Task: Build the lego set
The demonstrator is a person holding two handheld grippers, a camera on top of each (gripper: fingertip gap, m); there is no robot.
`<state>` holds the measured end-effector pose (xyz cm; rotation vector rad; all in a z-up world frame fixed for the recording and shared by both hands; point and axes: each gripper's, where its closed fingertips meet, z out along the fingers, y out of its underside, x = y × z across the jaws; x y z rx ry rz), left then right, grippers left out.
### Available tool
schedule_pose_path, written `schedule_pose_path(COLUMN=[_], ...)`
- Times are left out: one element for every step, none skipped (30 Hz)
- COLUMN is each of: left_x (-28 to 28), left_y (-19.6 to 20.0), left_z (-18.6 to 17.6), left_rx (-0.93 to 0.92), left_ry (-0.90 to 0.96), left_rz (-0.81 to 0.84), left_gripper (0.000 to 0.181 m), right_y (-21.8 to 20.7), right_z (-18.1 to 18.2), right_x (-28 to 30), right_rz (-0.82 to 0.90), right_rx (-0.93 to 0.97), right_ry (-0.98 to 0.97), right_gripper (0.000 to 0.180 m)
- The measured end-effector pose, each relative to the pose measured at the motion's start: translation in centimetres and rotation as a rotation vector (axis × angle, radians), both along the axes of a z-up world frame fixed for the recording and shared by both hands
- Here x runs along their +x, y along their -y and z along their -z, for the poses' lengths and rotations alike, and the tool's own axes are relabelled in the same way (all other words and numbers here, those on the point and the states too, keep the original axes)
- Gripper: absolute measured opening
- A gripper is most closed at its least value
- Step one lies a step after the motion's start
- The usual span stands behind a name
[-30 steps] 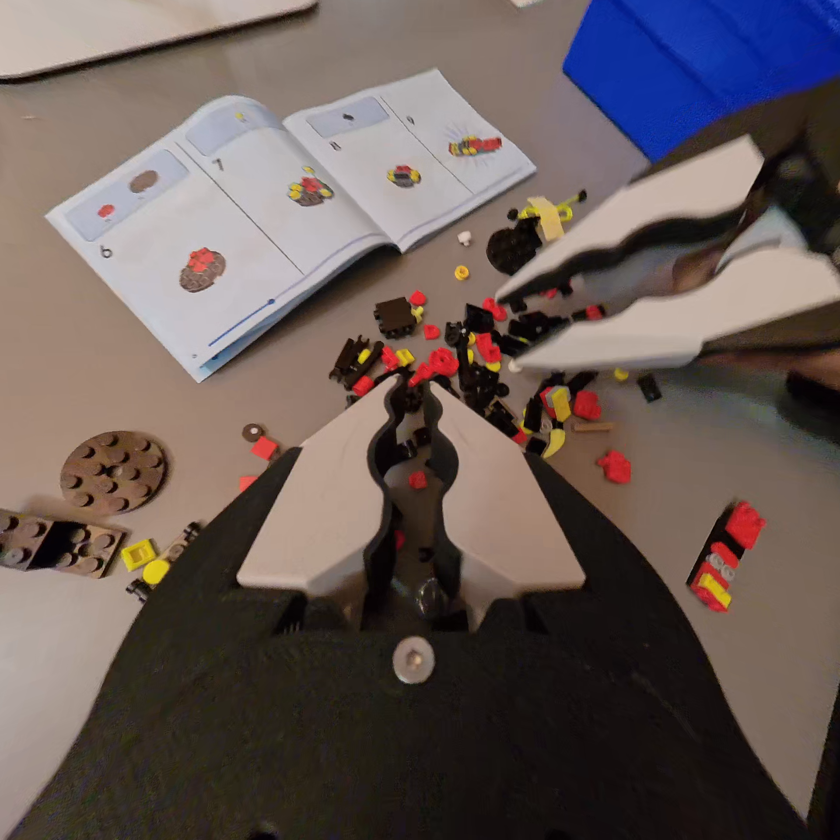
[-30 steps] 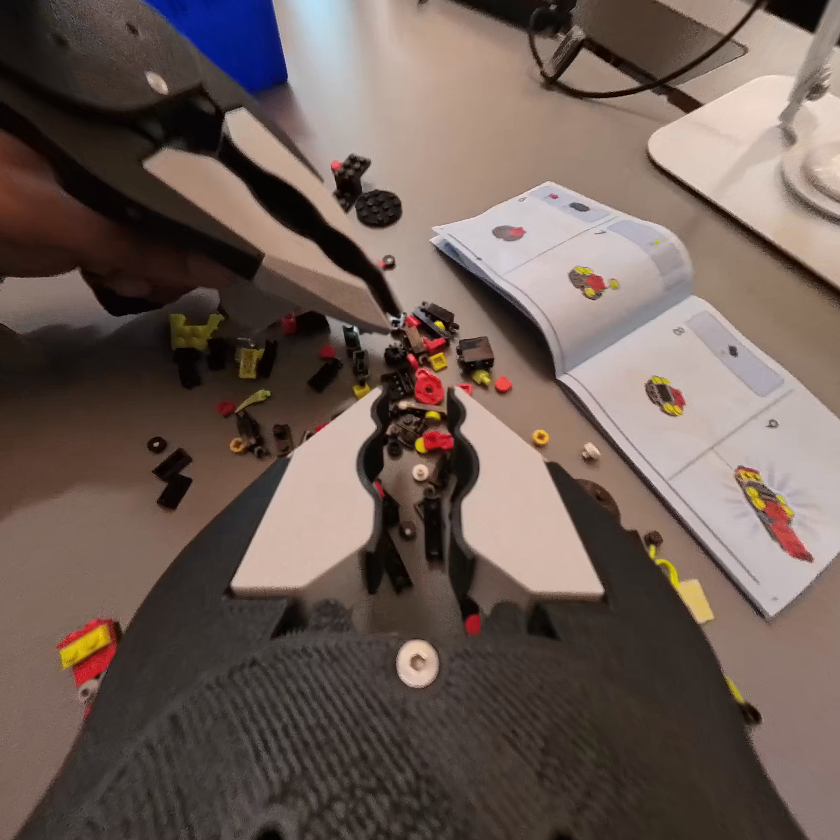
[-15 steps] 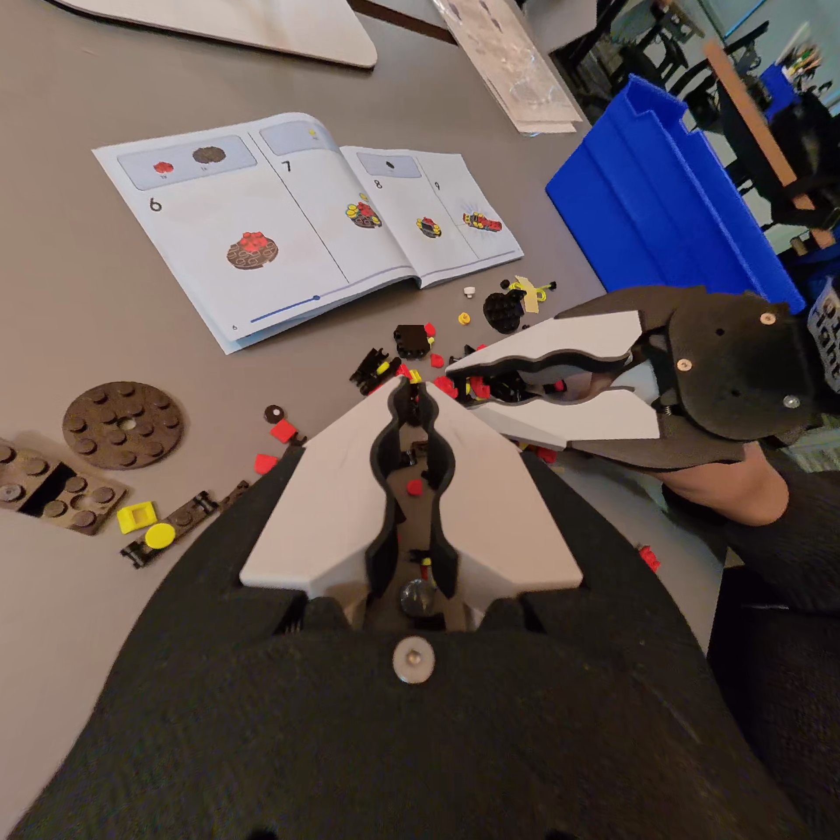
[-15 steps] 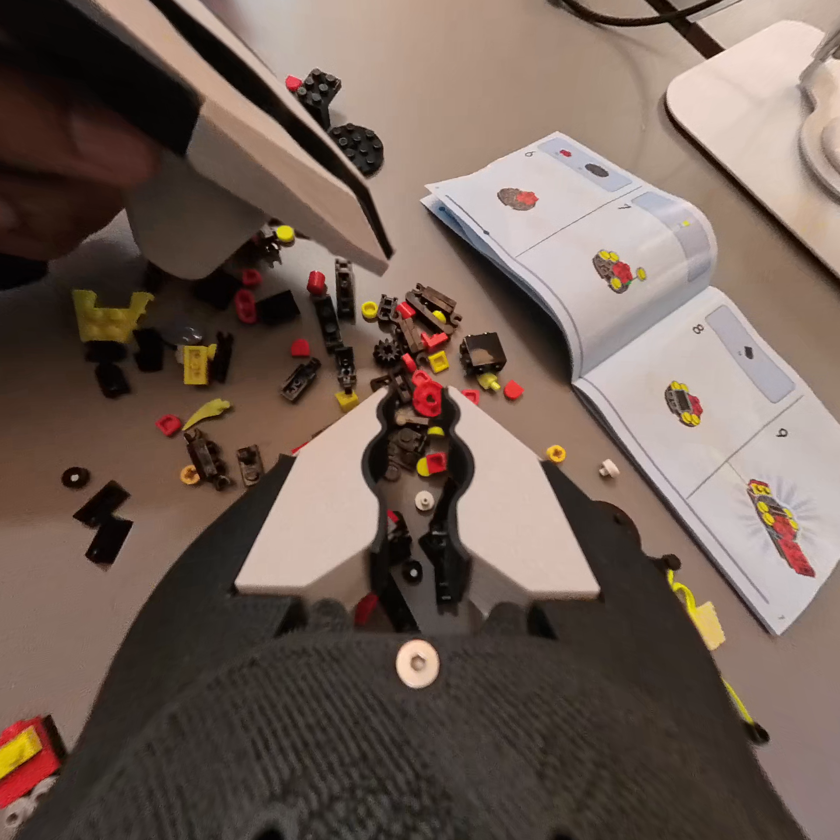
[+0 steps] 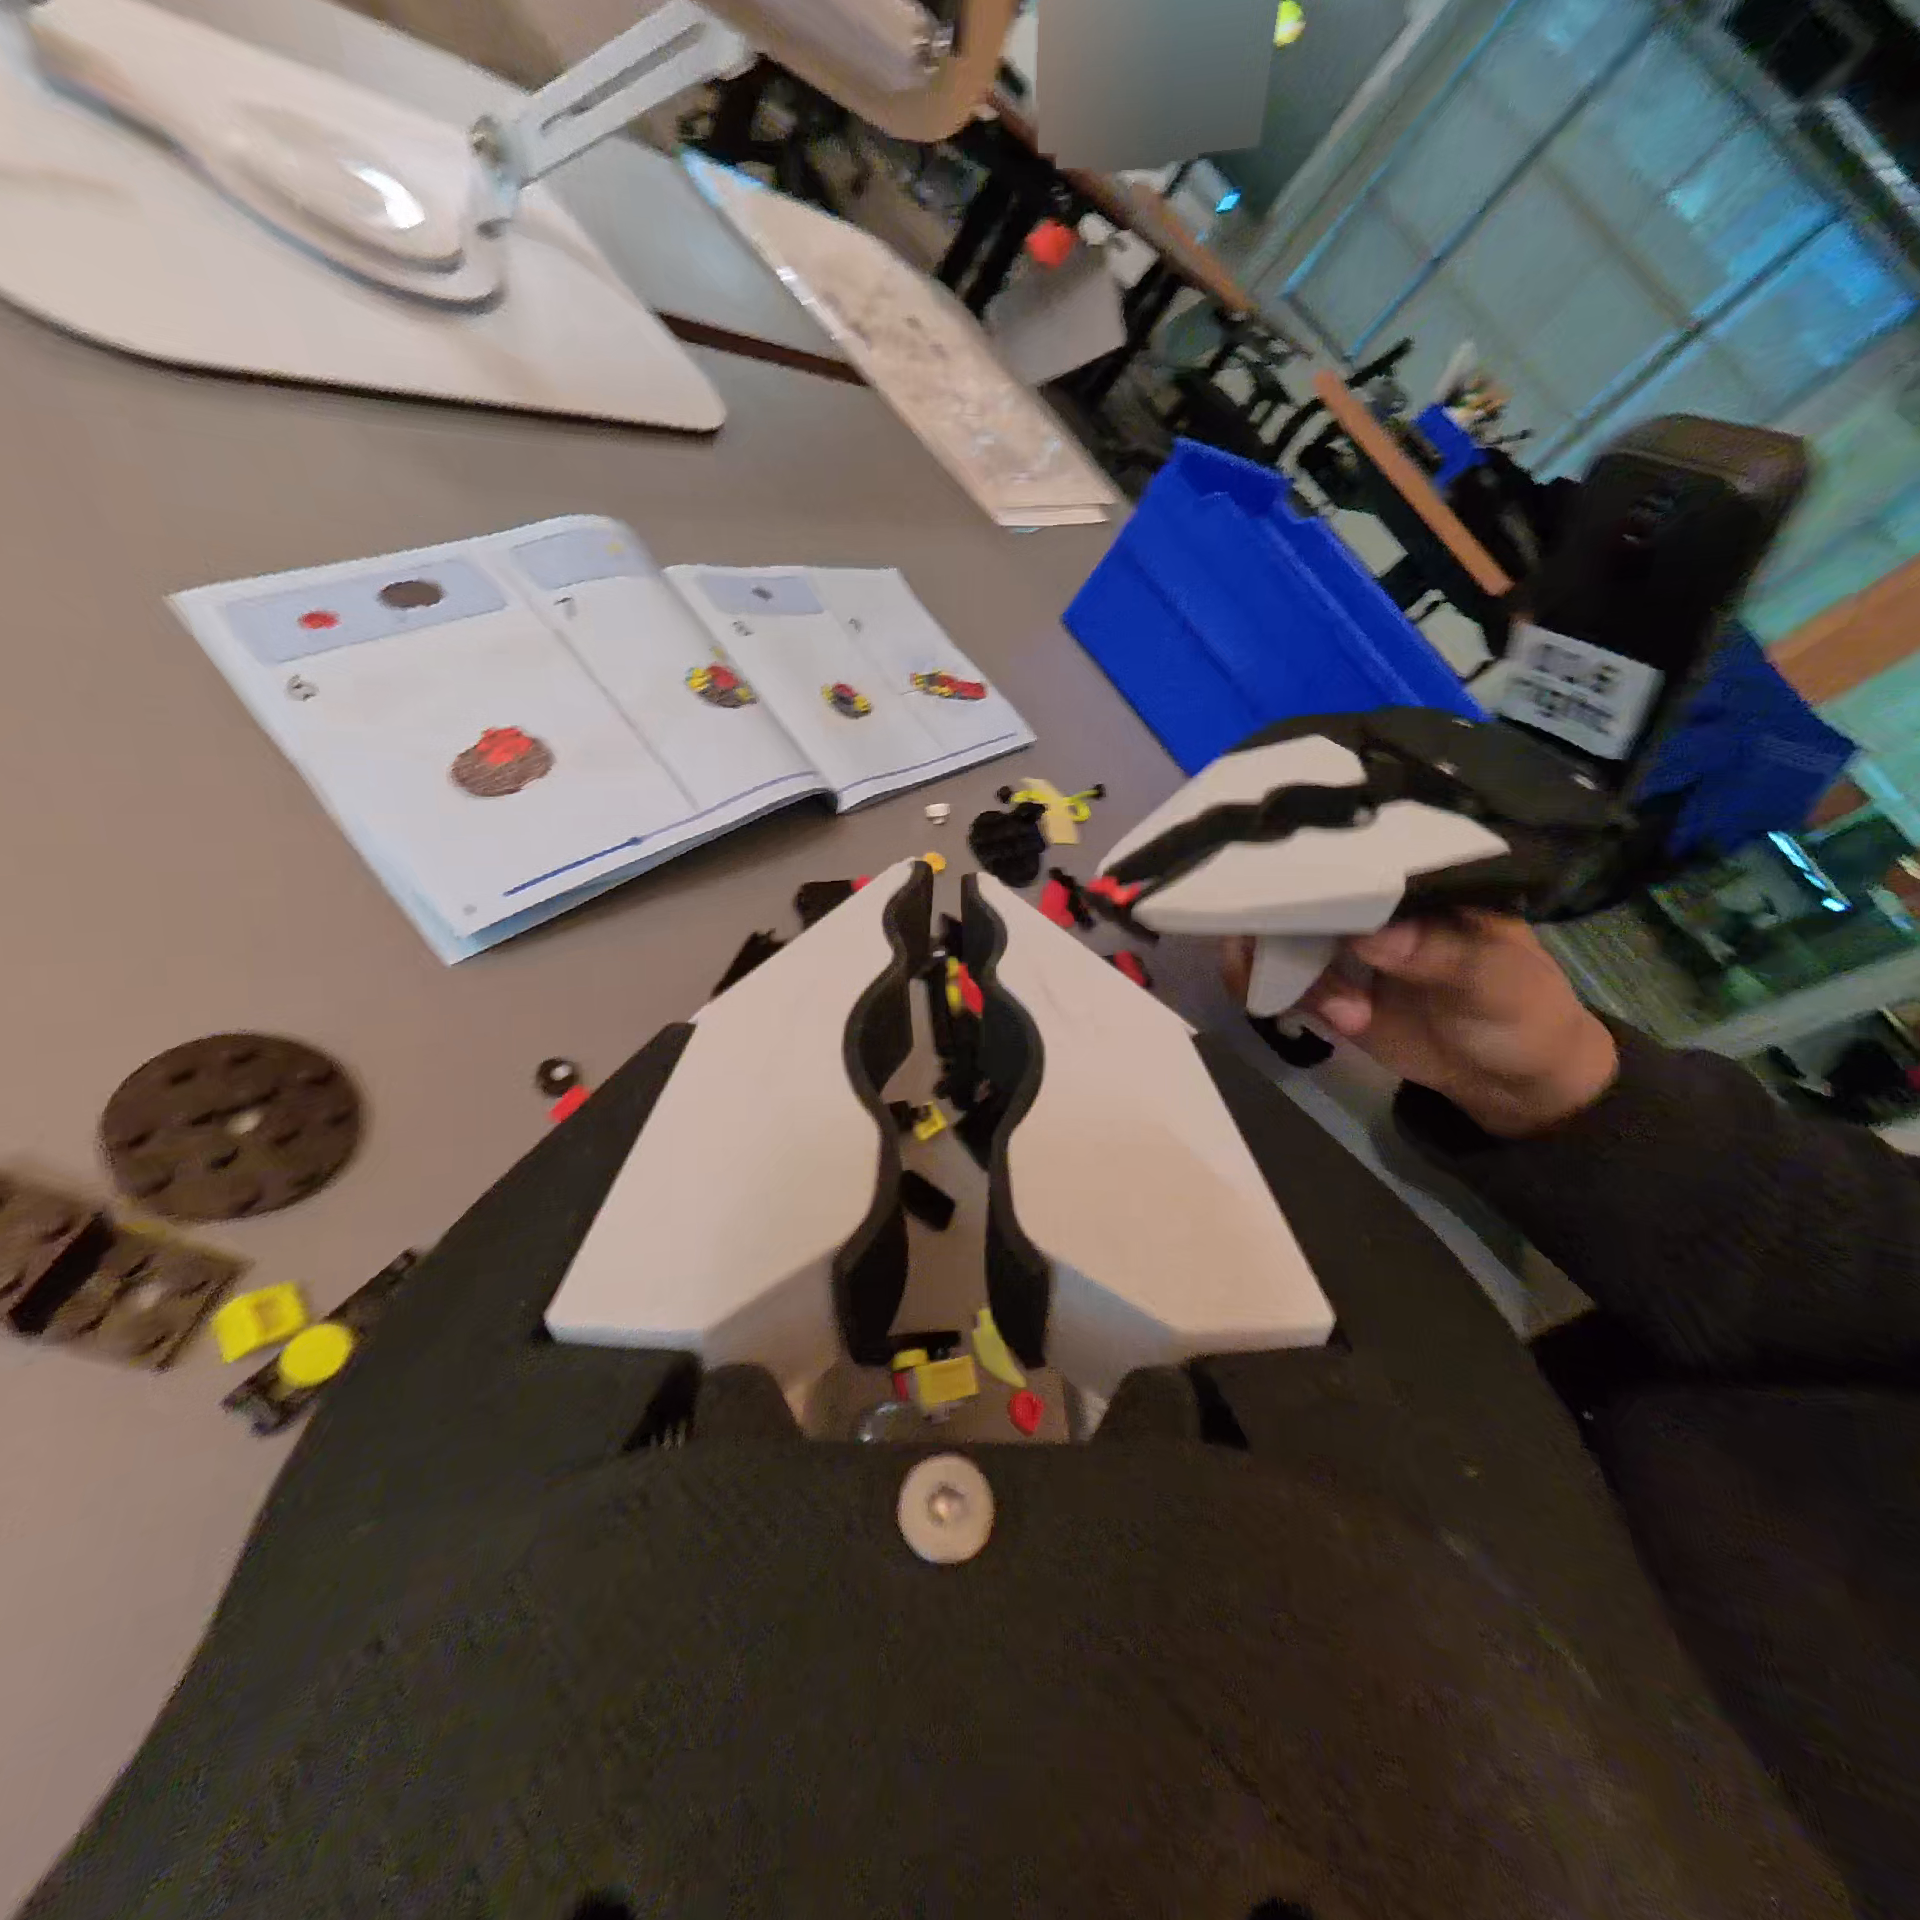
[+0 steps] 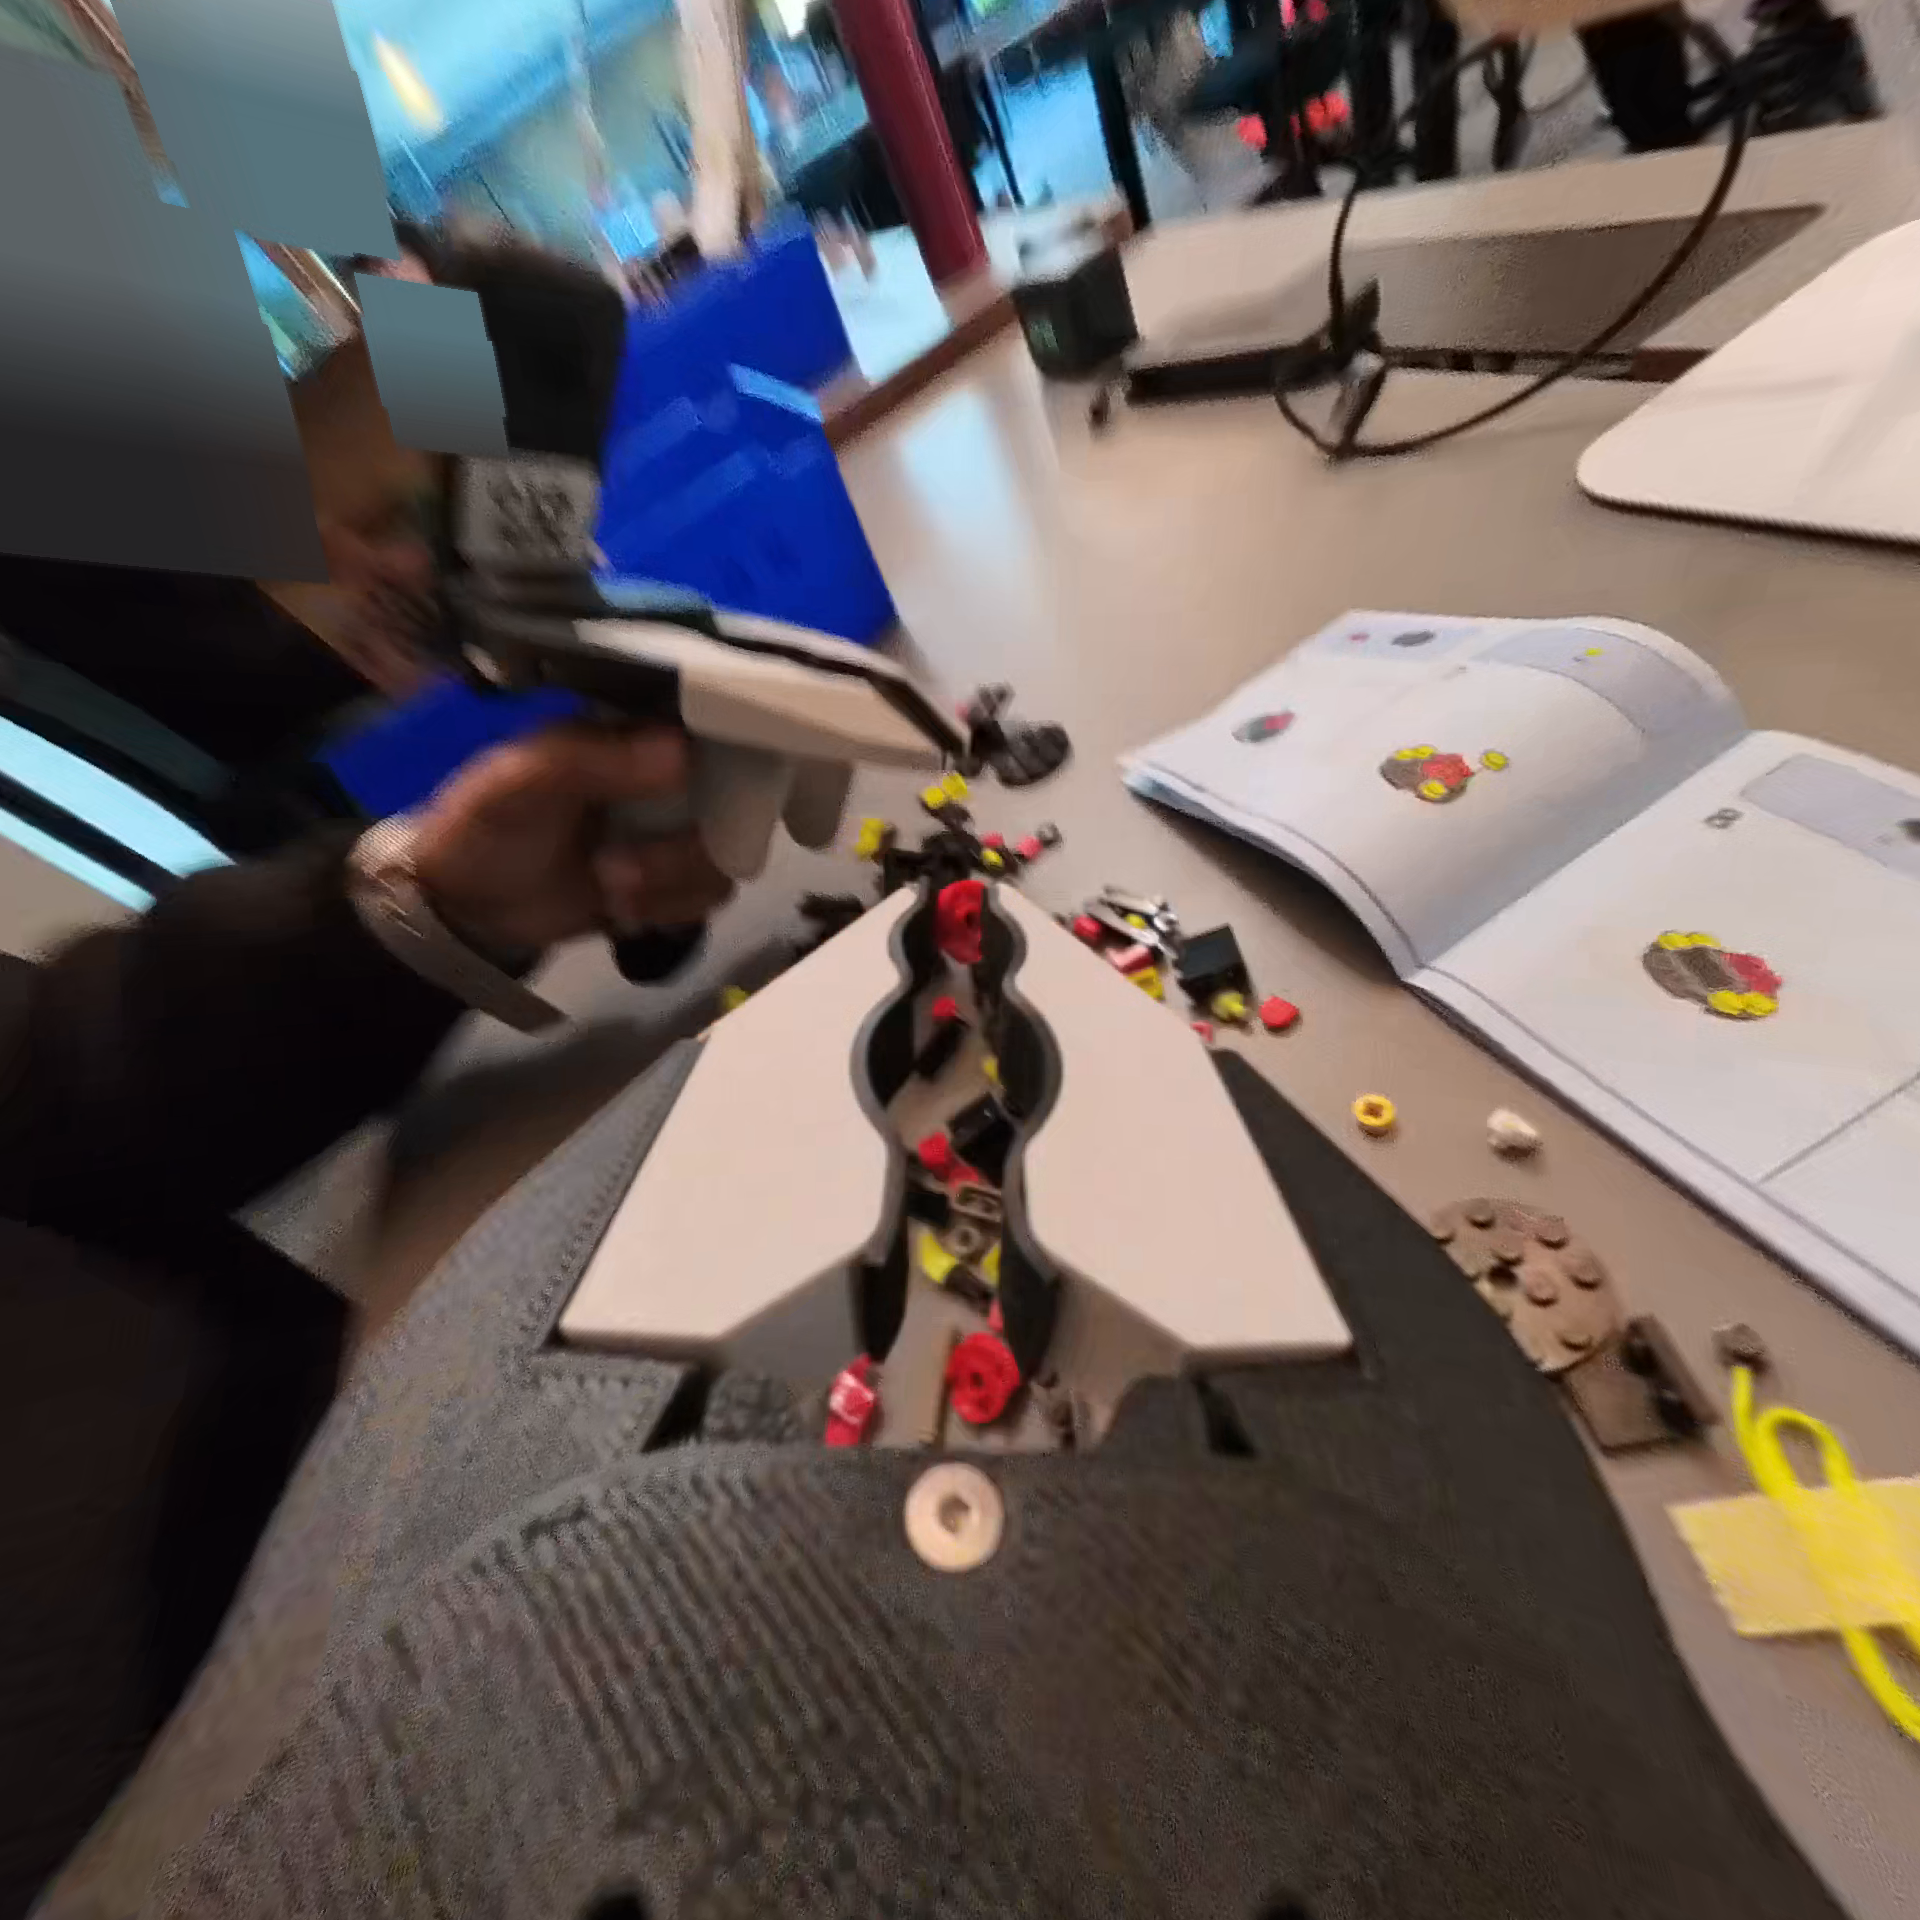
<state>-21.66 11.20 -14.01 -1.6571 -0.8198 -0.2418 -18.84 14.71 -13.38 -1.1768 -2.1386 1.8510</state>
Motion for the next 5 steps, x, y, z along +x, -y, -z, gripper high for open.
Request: schedule_pose_path(left_x=[0.5, 0.9, 1.3, 1.6, 1.9], left_y=[-0.3, -0.7, -1.0, -1.3, -1.5], left_z=[-0.4, -0.5, -0.4, 0.1, 0.7], left_rx=[0.020, 0.027, 0.021, -0.001, -0.036], left_ry=[-0.009, -0.011, -0.008, -0.002, 0.005], left_rz=[0.029, 0.053, 0.075, 0.093, 0.107], left_gripper=[0.004, 0.005, 0.006, 0.007, 0.008], right_y=[-0.6, -1.2, -1.8, -2.2, -2.5], right_z=[-0.7, -0.7, -0.3, 0.6, 1.6], right_x=[0.0, -0.1, -0.1, -0.1, -0.1], right_rz=[0.006, 0.014, 0.016, 0.020, 0.027], right_rx=[-0.085, -0.127, -0.130, -0.097, -0.046], right_ry=[0.030, 0.066, 0.094, 0.118, 0.137], right_gripper=[0.006, 0.005, 0.004, 0.001, 0.001])
